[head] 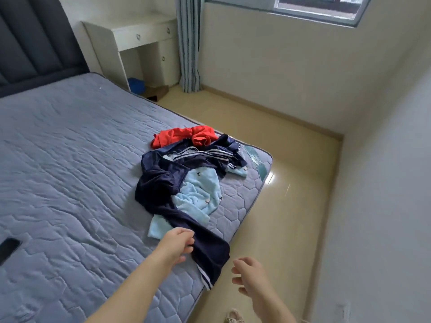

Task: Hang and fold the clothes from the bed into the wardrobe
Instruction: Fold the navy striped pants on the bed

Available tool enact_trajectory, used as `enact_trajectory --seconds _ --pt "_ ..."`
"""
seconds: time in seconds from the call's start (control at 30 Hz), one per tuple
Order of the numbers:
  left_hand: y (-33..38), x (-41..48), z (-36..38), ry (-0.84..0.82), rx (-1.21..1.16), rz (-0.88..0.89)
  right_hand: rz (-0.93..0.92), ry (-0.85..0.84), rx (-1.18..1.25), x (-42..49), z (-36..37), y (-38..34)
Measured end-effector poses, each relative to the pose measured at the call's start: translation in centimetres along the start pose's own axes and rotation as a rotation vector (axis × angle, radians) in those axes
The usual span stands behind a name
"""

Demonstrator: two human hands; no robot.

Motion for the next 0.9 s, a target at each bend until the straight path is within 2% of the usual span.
enact_trajectory --seconds 0.13,0.27,0.53,0.9 --pt "3.3 3.3 2.8 0.075 -0.081 -0.075 -0.016 -0.059 -0.077 6.8 -3.0 -5.0" --pt "5.3 5.8 3.5 0.126 -0.113 -0.157 0.016 -0.120 -0.140 11.3 -2.9 -8.2" --pt "6.8 10.8 -0.6 0.298 -0.251 -0.273 0.043 -0.284 -0.351 18.3 3.1 -13.2" --pt "9.8 17.7 -4.3 0.363 -0.318 -0.332 0.043 -0.368 -0.477 26.1 8.8 -20.4"
Point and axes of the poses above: each hand's wrist, its own x-axis towards the middle knuckle, its own z-axis out of the palm, y = z × x, the point moved 5 cm from there along x, towards the middle knuckle, and after that the axes turned 9 degrees about x, right-handed, at the moved point
